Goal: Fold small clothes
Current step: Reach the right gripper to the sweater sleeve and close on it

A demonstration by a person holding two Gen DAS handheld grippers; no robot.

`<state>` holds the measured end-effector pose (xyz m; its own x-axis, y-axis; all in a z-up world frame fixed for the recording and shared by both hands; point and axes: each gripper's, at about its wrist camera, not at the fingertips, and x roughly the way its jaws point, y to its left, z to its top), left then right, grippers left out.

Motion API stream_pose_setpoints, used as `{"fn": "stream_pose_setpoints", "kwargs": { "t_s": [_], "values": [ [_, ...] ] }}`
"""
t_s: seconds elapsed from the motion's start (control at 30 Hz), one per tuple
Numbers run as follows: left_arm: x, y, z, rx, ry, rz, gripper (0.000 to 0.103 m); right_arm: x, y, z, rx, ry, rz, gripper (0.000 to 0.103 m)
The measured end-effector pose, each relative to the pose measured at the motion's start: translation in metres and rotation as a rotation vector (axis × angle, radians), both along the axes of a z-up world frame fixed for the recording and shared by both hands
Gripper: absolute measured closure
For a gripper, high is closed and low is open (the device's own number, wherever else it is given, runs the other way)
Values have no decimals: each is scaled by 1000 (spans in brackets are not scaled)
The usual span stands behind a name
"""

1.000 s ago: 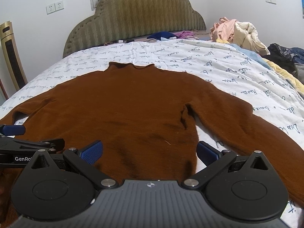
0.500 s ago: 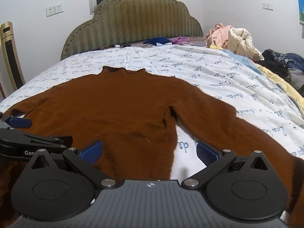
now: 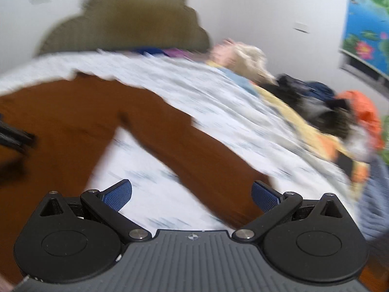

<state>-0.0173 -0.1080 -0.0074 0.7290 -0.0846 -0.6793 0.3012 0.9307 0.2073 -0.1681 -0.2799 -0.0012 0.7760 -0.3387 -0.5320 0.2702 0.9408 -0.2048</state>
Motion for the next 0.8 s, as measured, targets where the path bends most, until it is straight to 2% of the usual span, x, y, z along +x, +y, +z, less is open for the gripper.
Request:
{"fn": "stream_pose_setpoints", "kwargs": {
  "t_s": [0.07, 0.13, 0.2, 0.23, 0.37, 0.43, 0.47, 0.5, 0.53, 0.63, 0.7, 0.73, 0.8],
  "values": [
    [-2, -3, 0, 10, -6, -10, 0, -6, -15, -12, -75, 59, -52, 0],
    [-4, -5, 0, 20, -10, -19, 0, -9, -27, -20, -196, 104, -93, 0],
    [-4, -6, 0, 25, -12, -22, 0, -13, -45, -21, -341, 111, -193, 0],
    [-4, -6, 0, 25, -12, -23, 0, -16, -59, -18, -382, 107, -252, 0],
    [-2, -7, -1, 19, -3, -19, 0, -37, -112, 2, -444, 60, -522, 0],
    [-2, -8, -2, 17, 1, -21, 0, -52, -123, 11, -422, 2, -569, 0],
    [-2, -9, -3, 18, 2, -25, 0, -57, -125, 13, -375, -31, -558, 0],
    [-3, -10, -3, 21, 2, -30, 0, -61, -127, 16, -266, -80, -522, 0],
    [-4, -11, -3, 26, 0, -37, 0, -66, -131, 19, -115, -129, -469, 0],
    [-8, -14, -3, 43, -14, -50, 0, -70, -141, 11, 448, -261, -312, 0],
    [-8, -13, -2, 44, -19, -46, 0, -65, -137, 0, 781, -312, -205, 0],
    [-7, -12, -2, 40, -16, -42, 0, -57, -130, -6, 910, -323, -137, 0],
    [-5, -10, -2, 30, -5, -38, 0, -41, -111, -16, 1054, -285, -59, 1]
  ]
}}
